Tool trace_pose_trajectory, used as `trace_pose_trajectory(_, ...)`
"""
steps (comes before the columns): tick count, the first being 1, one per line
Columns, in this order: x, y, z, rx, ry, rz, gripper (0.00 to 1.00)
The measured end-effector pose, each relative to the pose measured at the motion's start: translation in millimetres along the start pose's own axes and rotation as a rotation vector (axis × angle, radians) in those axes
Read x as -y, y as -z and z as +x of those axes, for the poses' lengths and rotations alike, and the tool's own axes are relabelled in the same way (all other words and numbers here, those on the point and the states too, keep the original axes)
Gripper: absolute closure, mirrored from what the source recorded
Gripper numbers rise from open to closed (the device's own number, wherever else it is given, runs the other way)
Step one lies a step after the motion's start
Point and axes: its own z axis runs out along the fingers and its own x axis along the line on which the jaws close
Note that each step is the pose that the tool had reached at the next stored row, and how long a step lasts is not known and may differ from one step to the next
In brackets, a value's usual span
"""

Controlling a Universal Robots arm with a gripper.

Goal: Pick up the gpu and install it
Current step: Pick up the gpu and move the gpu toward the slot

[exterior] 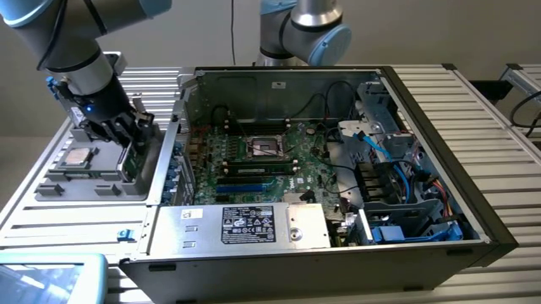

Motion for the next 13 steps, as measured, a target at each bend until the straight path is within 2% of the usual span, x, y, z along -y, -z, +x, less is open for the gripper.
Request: trace_pose_trajectory(13, -1.3, 59.2, -3.6, 0.0, 0.0, 0.0, 0.7)
